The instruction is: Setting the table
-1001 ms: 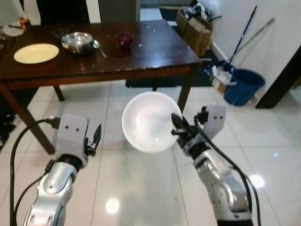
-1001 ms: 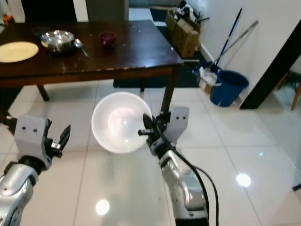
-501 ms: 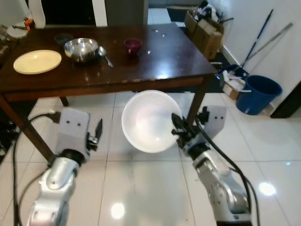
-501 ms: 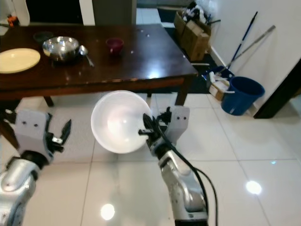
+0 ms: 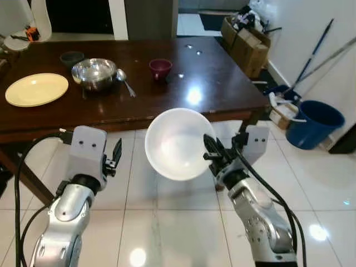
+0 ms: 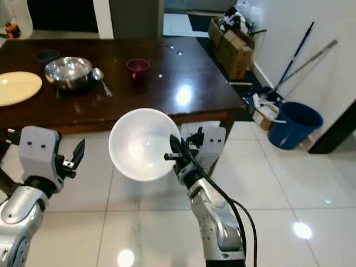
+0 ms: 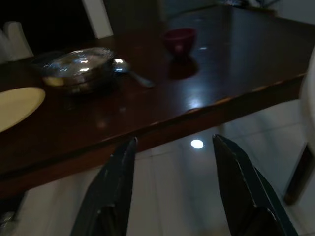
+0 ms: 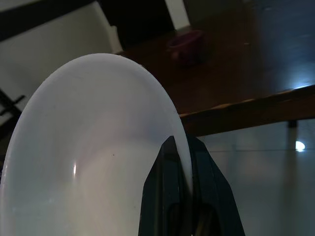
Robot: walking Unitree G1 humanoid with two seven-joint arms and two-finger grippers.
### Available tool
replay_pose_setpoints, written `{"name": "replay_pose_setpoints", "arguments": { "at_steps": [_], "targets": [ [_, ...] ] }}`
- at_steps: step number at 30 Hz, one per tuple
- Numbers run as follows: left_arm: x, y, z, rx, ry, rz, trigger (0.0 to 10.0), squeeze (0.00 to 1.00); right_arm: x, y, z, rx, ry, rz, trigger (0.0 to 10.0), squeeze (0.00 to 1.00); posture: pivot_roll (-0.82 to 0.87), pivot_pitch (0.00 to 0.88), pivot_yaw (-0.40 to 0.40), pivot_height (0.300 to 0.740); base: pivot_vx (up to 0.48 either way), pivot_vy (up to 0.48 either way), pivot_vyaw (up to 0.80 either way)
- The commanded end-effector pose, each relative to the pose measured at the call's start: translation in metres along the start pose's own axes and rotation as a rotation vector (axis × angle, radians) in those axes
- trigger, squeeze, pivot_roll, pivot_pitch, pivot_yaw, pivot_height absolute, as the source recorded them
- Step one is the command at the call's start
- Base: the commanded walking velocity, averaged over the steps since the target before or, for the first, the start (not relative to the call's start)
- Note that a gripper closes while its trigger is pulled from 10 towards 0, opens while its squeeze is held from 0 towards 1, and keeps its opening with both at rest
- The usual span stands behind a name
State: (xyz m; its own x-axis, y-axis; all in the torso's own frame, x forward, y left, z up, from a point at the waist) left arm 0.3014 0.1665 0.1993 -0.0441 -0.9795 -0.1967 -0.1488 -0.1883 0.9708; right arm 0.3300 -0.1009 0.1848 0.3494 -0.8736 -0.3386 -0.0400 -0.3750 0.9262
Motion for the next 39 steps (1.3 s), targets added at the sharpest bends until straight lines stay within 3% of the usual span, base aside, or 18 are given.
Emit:
{"name": "replay_pose_setpoints", "arguments": {
  "at_steps": [1, 12, 21, 30, 37, 39],
  "targets": [
    [-0.001, -0.005, 0.001, -0.020, 0.003, -0.014, 10.0, 0.00, 0.002, 0.000, 0.001, 0.004, -0.010, -0.003, 10.0, 0.00, 0.02, 0.062, 0.044, 0.740, 0.469, 0.000, 0.00],
    [0.000, -0.005, -0.002, -0.016, -0.003, -0.020, 10.0, 0.00, 0.002, 0.001, 0.001, 0.006, -0.010, -0.002, 10.0, 0.00, 0.02, 0.051, 0.046, 0.740, 0.439, 0.000, 0.00],
    [0.001, -0.005, -0.004, -0.012, -0.009, -0.019, 10.0, 0.00, 0.004, 0.003, 0.001, 0.013, -0.016, -0.001, 10.0, 0.00, 0.01, 0.045, 0.047, 0.740, 0.402, -0.257, 0.00],
    [0.006, -0.003, -0.007, -0.002, -0.031, -0.015, 10.0, 0.00, 0.023, 0.008, 0.005, 0.032, -0.102, 0.010, 10.0, 0.00, 0.00, 0.043, 0.055, 0.740, 0.401, -0.259, 0.00],
    [0.007, -0.004, -0.007, -0.007, -0.034, -0.008, 10.0, 0.00, 0.023, 0.008, 0.005, 0.032, -0.103, 0.009, 10.0, 0.00, 0.00, 0.044, 0.057, 0.740, 0.400, -0.260, 0.00],
    [0.006, -0.006, -0.007, -0.038, -0.036, 0.033, 10.0, 0.00, 0.022, 0.008, 0.005, 0.032, -0.101, 0.008, 10.0, 0.00, 0.00, 0.046, 0.057, 0.740, 0.424, 0.000, 0.00]
  ]
}}
Point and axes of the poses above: a point about 5 cm out from each wrist's last joint towards the gripper, its own z axis pointing back from the gripper into the wrist, its own y axis along the axis of the wrist's last joint, x = y × z, the point moved 3 cm from there along -z, pointing out of the wrist towards the gripper, and after that the axes turned 1 degree about -z, right-handed, at the moved point
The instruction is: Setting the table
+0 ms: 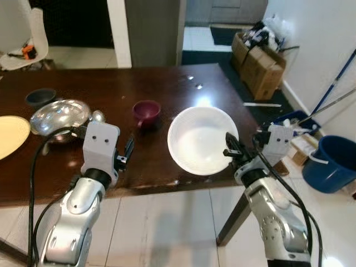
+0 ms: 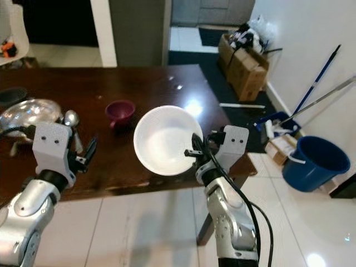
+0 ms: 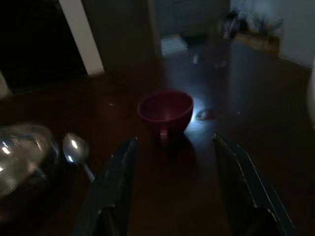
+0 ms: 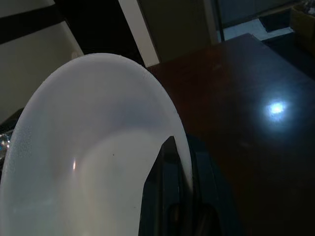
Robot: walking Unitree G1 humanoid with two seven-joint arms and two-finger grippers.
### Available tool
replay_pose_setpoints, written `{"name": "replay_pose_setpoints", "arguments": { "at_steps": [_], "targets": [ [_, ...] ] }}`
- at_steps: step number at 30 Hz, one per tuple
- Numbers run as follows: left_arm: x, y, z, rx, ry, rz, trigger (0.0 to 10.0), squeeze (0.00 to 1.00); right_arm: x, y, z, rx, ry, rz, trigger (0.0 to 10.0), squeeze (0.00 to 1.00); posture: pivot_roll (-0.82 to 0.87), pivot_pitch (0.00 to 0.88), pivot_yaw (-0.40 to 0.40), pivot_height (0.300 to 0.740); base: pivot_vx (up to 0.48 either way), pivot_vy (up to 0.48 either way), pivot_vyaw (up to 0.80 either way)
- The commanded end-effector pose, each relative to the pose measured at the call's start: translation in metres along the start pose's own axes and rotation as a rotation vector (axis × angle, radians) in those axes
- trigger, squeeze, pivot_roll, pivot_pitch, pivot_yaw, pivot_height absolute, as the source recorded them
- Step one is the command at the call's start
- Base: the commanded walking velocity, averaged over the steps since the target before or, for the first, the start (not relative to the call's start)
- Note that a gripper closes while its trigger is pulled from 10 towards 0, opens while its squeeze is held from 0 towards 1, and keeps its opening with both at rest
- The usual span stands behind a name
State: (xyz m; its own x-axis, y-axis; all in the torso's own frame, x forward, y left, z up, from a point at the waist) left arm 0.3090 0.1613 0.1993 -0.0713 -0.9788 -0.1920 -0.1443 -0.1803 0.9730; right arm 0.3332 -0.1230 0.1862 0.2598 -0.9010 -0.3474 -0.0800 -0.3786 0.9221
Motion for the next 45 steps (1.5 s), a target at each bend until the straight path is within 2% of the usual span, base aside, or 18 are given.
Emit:
{"name": "replay_pose_setpoints", "arguments": {
  "at_steps": [1, 23, 28, 33, 36, 39, 40, 41, 42, 45],
  "targets": [
    [0.000, -0.006, 0.000, -0.033, -0.006, 0.044, 10.0, 0.00, 0.002, -0.002, 0.002, -0.008, -0.006, 0.000, 10.0, 0.00, 0.01, 0.045, 0.058, 0.740, 0.000, 0.000, 0.00],
    [-0.002, -0.005, -0.002, -0.049, 0.009, 0.073, 10.0, 0.00, 0.000, -0.005, 0.003, -0.020, 0.002, -0.002, 10.0, 0.00, 0.01, 0.054, 0.062, 0.740, 0.000, 0.000, 0.00],
    [-0.004, -0.005, -0.003, -0.058, 0.014, 0.052, 10.0, 0.00, 0.002, -0.007, -0.006, -0.035, 0.012, 0.000, 10.0, 0.00, 0.02, 0.066, 0.069, 0.740, 0.000, 0.000, 0.00],
    [-0.006, 0.009, -0.013, -0.015, -0.029, -0.031, 10.0, 0.00, 0.015, -0.011, -0.024, -0.068, -0.029, -0.042, 10.0, 0.00, 0.05, 0.091, 0.081, 0.740, 0.000, 0.000, 0.00],
    [-0.004, 0.026, -0.022, 0.028, -0.129, -0.134, 10.0, 0.00, 0.017, -0.013, -0.041, -0.106, -0.032, -0.063, 10.0, 0.00, 0.09, 0.121, 0.097, 0.740, 0.000, 0.000, 0.00],
    [-0.004, 0.046, -0.028, 0.075, -0.226, -0.189, 10.0, 0.00, 0.018, -0.013, -0.056, -0.160, -0.030, -0.088, 10.0, 0.00, 0.11, 0.145, 0.097, 0.740, 0.000, 0.000, 0.00],
    [-0.004, 0.046, -0.028, 0.075, -0.226, -0.189, 10.0, 0.00, 0.018, -0.013, -0.056, -0.160, -0.030, -0.088, 10.0, 0.00, 0.11, 0.145, 0.097, 0.740, 0.000, 0.000, 0.00],
    [-0.004, 0.060, -0.030, 0.105, -0.281, -0.234, 10.0, 0.00, 0.018, -0.012, -0.066, -0.199, -0.012, -0.111, 10.0, 0.00, 0.12, 0.161, 0.092, 0.740, 0.000, 0.000, 0.00],
    [-0.004, 0.060, -0.030, 0.105, -0.281, -0.234, 10.0, 0.00, 0.018, -0.012, -0.066, -0.199, -0.012, -0.111, 10.0, 0.00, 0.12, 0.161, 0.092, 0.740, 0.000, 0.000, 0.00],
    [-0.005, 0.077, -0.029, 0.145, -0.324, -0.269, 10.0, 0.00, 0.019, -0.008, -0.074, -0.211, -0.001, -0.118, 10.0, 0.00, 0.13, 0.185, 0.086, 0.740, 0.000, 0.000, 0.00]
  ]
}}
Point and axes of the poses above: a point about 5 cm out from each wrist's last joint towards the gripper, its own z axis pointing back from the gripper into the wrist, its own y axis along the axis of the wrist's last joint, x = y × z, the point moved 3 cm from there along -z, pointing out of the wrist towards the gripper, and after that the axes turned 1 degree about -z, right-handed, at the moved point
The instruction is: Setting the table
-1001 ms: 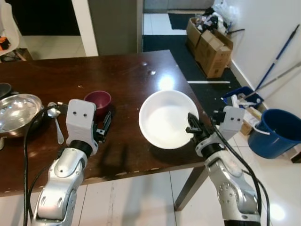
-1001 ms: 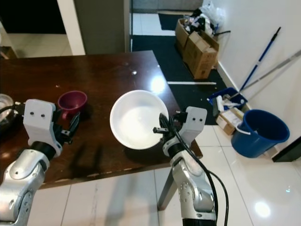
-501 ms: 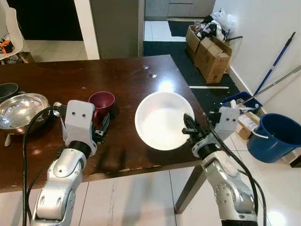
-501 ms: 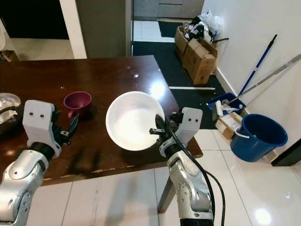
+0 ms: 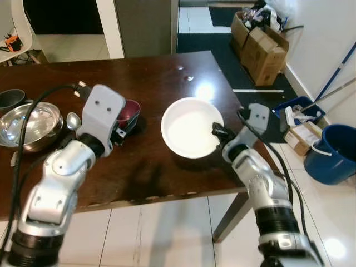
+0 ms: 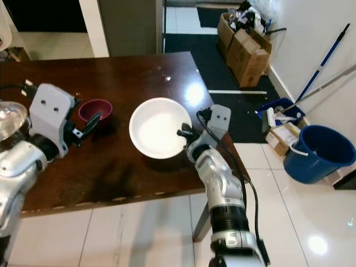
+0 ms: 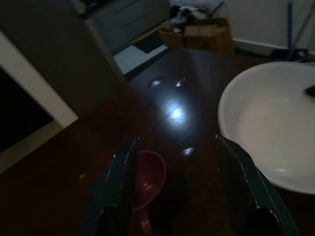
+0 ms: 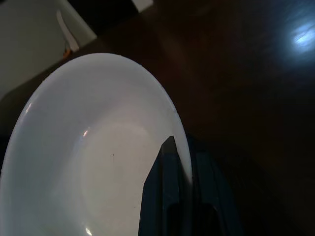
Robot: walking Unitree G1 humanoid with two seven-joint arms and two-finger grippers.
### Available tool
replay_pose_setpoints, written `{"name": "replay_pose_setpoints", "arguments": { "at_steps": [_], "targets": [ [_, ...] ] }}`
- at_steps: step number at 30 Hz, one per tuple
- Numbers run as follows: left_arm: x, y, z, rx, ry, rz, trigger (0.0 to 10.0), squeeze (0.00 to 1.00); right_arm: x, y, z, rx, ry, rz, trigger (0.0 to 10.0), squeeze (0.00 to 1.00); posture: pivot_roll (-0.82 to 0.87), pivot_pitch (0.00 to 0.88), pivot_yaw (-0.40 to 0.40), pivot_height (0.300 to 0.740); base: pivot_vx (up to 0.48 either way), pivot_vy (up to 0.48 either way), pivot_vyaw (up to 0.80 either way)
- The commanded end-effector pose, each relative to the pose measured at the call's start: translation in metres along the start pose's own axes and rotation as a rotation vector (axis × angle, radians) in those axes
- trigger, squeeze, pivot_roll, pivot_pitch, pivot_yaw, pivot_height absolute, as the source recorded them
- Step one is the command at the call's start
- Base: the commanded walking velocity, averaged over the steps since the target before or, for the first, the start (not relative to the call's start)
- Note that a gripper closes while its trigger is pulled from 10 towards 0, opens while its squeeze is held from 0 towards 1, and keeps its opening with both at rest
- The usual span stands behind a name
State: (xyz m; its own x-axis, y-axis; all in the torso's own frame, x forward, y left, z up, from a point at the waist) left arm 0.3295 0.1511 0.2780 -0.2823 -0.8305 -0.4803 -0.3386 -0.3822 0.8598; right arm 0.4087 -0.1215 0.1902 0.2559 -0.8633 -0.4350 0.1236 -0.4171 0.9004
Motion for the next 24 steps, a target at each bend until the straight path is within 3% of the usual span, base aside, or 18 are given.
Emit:
{"name": "replay_pose_setpoints", "arguments": {
  "at_steps": [1, 6, 15, 16, 17, 18, 19, 20, 21, 24],
  "targets": [
    [0.001, 0.003, 0.001, -0.005, -0.037, -0.003, 10.0, 0.00, 0.003, -0.005, -0.002, -0.026, 0.001, -0.022, 10.0, 0.00, 0.13, 0.185, 0.086, 0.740, 0.000, 0.000, 0.00],
    [-0.001, 0.017, 0.006, 0.025, -0.041, 0.003, 10.0, 0.00, 0.005, 0.000, -0.011, -0.068, 0.026, -0.096, 10.0, 0.00, 0.14, 0.208, 0.073, 0.740, 0.000, 0.000, 0.00],
    [0.002, 0.015, 0.013, 0.008, -0.044, 0.025, 10.0, 0.00, -0.001, 0.001, -0.019, -0.086, 0.081, -0.042, 10.0, 0.00, 0.16, 0.220, 0.063, 0.740, 0.000, 0.000, 0.00],
    [0.003, 0.015, 0.014, 0.003, -0.045, 0.029, 10.0, 0.00, -0.004, 0.002, -0.020, -0.086, 0.096, -0.048, 10.0, 0.15, 0.16, 0.224, 0.062, 0.740, 0.000, 0.000, 0.00],
    [0.005, 0.014, 0.015, -0.002, -0.047, 0.033, 10.0, 0.00, -0.007, 0.002, -0.022, -0.087, 0.108, -0.043, 10.0, 0.48, 0.16, 0.225, 0.061, 0.740, 0.000, 0.000, 0.00],
    [0.005, 0.014, 0.016, -0.004, -0.046, 0.034, 10.0, 0.00, -0.008, 0.002, -0.023, -0.089, 0.113, -0.040, 10.0, 0.48, 0.16, 0.224, 0.060, 0.740, 0.000, 0.000, 0.00],
    [0.005, 0.014, 0.016, -0.007, -0.045, 0.036, 10.0, 0.00, -0.009, 0.002, -0.024, -0.091, 0.114, -0.030, 10.0, 0.62, 0.16, 0.224, 0.059, 0.740, 0.000, 0.000, 0.00],
    [0.005, 0.013, 0.016, -0.009, -0.044, 0.037, 10.0, 0.00, -0.009, 0.002, -0.024, -0.092, 0.114, -0.024, 10.0, 0.89, 0.16, 0.224, 0.059, 0.740, 0.000, 0.000, 0.00],
    [0.005, 0.013, 0.016, -0.010, -0.044, 0.039, 10.0, 0.00, -0.009, 0.002, -0.025, -0.093, 0.121, -0.029, 10.0, 1.00, 0.16, 0.223, 0.057, 0.740, 0.000, 0.000, 0.00],
    [0.006, 0.013, 0.016, -0.012, -0.044, 0.041, 10.0, 0.00, -0.010, 0.003, -0.025, -0.091, 0.127, -0.030, 10.0, 1.00, 0.15, 0.221, 0.057, 0.740, 0.000, 0.000, 0.00]
  ]
}}
Point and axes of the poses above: a point about 5 cm out from each wrist's last joint towards the gripper, its own z axis pointing back from the gripper into the wrist, its own y axis along the axis of the wrist's last joint, x = y × z, the point moved 3 cm from there along -z, pointing out of the wrist towards the gripper, and after that the axes turned 1 degree about -z, right-handed, at the moved point
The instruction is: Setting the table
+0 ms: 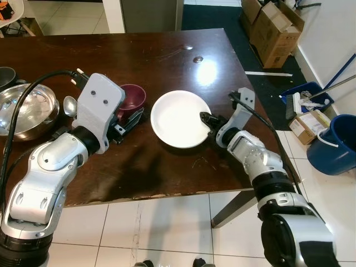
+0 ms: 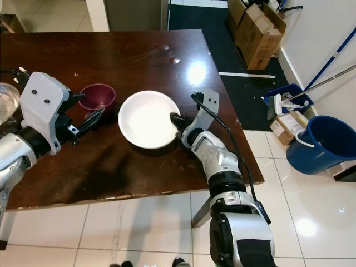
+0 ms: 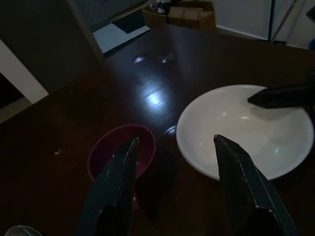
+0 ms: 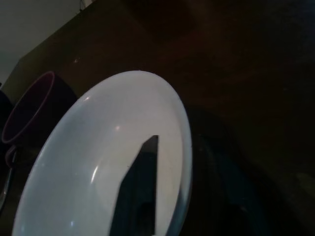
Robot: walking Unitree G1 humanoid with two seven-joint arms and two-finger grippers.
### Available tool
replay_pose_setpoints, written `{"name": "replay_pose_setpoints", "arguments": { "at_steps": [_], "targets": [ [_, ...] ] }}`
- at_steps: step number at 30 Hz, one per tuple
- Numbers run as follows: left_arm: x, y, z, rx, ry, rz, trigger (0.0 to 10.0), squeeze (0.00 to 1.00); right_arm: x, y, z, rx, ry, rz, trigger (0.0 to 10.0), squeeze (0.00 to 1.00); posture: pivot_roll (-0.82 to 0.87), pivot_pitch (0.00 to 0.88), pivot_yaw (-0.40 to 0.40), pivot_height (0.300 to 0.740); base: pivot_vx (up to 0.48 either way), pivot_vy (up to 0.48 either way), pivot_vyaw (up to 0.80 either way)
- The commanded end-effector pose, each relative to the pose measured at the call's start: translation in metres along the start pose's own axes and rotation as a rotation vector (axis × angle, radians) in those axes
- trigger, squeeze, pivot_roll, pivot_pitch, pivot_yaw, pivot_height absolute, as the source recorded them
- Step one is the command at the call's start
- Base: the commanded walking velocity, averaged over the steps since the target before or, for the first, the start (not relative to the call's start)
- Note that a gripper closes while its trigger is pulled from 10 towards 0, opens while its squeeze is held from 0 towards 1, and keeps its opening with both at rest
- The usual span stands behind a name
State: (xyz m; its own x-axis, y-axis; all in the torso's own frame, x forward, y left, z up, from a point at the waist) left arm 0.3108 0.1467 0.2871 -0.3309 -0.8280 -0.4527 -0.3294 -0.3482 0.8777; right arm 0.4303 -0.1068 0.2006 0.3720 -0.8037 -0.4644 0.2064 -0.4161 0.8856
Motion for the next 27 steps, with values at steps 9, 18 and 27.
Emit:
{"name": "replay_pose_setpoints", "arguments": {
  "at_steps": [9, 18, 27],
  "targets": [
    [0.011, -0.005, -0.003, -0.005, -0.016, 0.035, 10.0, 0.00, 0.005, 0.029, 0.011, 0.142, 0.022, 0.088, 10.0, 0.00, 0.12, 0.188, 0.055, 0.740, 0.000, 0.000, 0.00],
    [0.022, -0.012, -0.012, -0.002, 0.011, 0.107, 10.0, 0.00, -0.018, 0.057, 0.061, 0.390, 0.053, 0.236, 10.0, 0.00, 0.05, 0.136, 0.064, 0.740, 0.000, 0.000, 0.00],
    [0.007, -0.049, 0.002, -0.103, 0.240, 0.225, 10.0, 0.00, -0.043, 0.005, 0.088, 0.356, 0.049, 0.371, 10.0, 0.00, -0.02, 0.067, 0.067, 0.740, 0.000, 0.000, 0.00]
  ]
}}
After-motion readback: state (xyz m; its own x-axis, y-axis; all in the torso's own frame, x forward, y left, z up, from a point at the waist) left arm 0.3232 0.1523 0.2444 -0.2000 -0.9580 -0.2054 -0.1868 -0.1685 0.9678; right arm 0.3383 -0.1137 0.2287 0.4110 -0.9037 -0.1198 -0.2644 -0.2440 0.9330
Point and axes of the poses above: a point about 5 cm out from each wrist's last joint towards the gripper, its own z axis pointing back from the gripper into the wrist, its own y axis along the axis of the wrist's last joint, x = y × z, the point moved 3 cm from there along -z, pointing out of the wrist towards the gripper, and after that the axes turned 1 degree about -z, right-handed, at the moved point
